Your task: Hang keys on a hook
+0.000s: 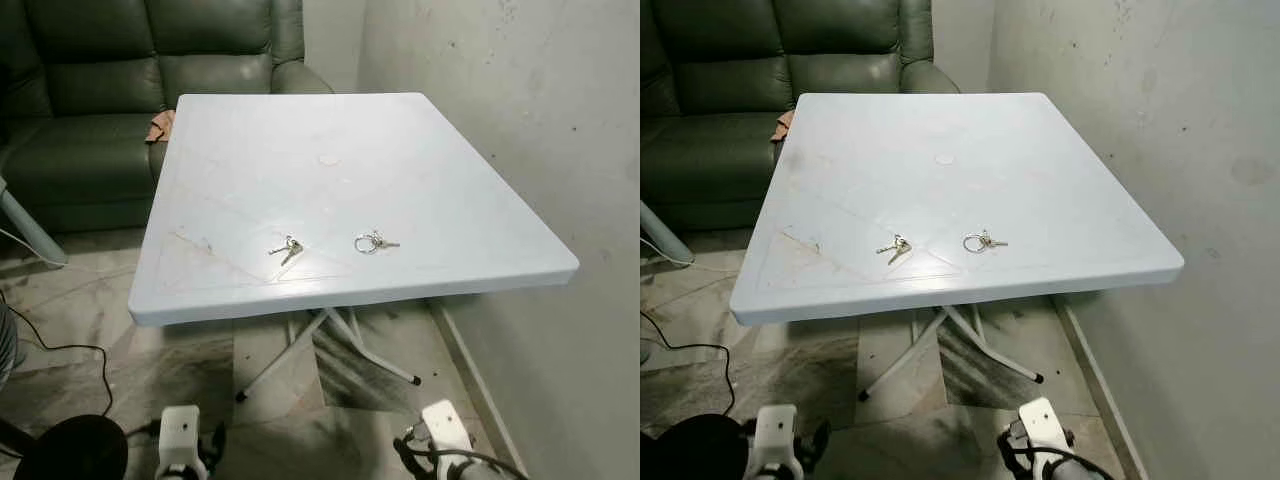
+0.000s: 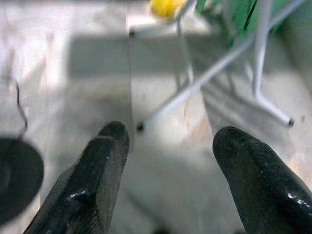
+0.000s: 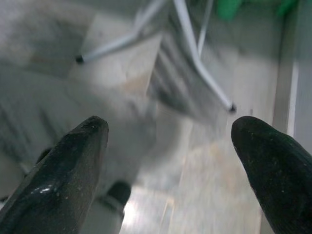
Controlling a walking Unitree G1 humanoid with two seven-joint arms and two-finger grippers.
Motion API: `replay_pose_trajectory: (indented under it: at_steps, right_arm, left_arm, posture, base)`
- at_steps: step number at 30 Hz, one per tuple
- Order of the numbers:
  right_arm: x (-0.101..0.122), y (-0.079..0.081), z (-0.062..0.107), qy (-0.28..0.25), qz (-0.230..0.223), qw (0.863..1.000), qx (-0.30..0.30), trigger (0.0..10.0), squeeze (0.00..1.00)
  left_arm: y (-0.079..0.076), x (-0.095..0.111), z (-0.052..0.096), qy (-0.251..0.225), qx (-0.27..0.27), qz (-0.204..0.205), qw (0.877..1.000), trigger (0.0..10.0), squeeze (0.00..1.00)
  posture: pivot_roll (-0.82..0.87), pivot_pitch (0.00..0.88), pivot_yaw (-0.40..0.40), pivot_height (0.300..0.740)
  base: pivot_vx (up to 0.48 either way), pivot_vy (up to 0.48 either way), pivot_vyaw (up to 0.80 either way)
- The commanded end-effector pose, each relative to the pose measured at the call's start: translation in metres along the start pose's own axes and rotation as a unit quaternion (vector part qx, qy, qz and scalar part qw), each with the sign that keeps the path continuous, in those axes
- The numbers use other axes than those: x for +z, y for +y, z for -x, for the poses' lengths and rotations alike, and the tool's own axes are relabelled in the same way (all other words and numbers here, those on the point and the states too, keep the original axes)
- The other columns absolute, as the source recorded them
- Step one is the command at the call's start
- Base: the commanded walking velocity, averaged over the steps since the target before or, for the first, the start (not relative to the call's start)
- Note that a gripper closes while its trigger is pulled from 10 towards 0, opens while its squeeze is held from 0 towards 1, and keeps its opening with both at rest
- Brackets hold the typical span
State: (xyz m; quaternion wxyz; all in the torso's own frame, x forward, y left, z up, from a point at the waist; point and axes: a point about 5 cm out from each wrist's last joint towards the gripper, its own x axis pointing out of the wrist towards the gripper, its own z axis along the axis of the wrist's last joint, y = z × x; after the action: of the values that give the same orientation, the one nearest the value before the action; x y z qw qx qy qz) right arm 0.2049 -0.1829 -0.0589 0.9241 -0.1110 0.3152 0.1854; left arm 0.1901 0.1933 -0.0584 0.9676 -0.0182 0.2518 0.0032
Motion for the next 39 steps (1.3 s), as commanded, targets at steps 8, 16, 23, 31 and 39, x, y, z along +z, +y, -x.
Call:
replay_pose_trajectory:
  at_steps: [8,16,23,31,39]
  right_arm:
    - [0.053,-0.012,-0.004,-0.157,-0.002,0.987,-0.016,10.0,1.00]
    - [0.087,-0.013,0.001,-0.253,-0.024,0.967,-0.024,10.0,0.00]
    - [0.099,-0.016,0.004,-0.275,-0.029,0.961,-0.032,10.0,0.00]
    - [0.162,-0.011,0.013,-0.358,-0.042,0.932,-0.031,10.0,0.00]
    - [0.180,-0.001,0.016,-0.370,-0.032,0.928,-0.015,10.0,0.00]
  left_arm:
    - [-0.005,0.037,0.006,-0.156,0.004,-0.003,0.988,10.0,0.00]
    - [-0.007,0.063,0.016,-0.229,0.008,-0.007,0.973,10.0,0.00]
    - [-0.006,0.075,0.020,-0.248,0.014,-0.011,0.969,10.0,0.00]
    - [0.001,0.131,0.028,-0.322,0.047,0.043,0.945,10.0,0.00]
    - [-0.001,0.149,0.031,-0.322,0.046,0.050,0.944,10.0,0.00]
  posture:
    - [-0.07,0.000,-0.039,0.732]
    - [-0.06,0.000,-0.042,0.732]
    - [-0.05,0.000,-0.044,0.732]
    - [-0.06,0.000,-0.045,0.732]
    - [-0.05,0.000,-0.046,0.732]
  base:
    - [0.000,0.000,0.00]
    - [0.000,0.000,0.00]
    - [0.000,0.000,0.00]
    - [0.000,0.000,0.00]
    - [0.000,0.000,0.00]
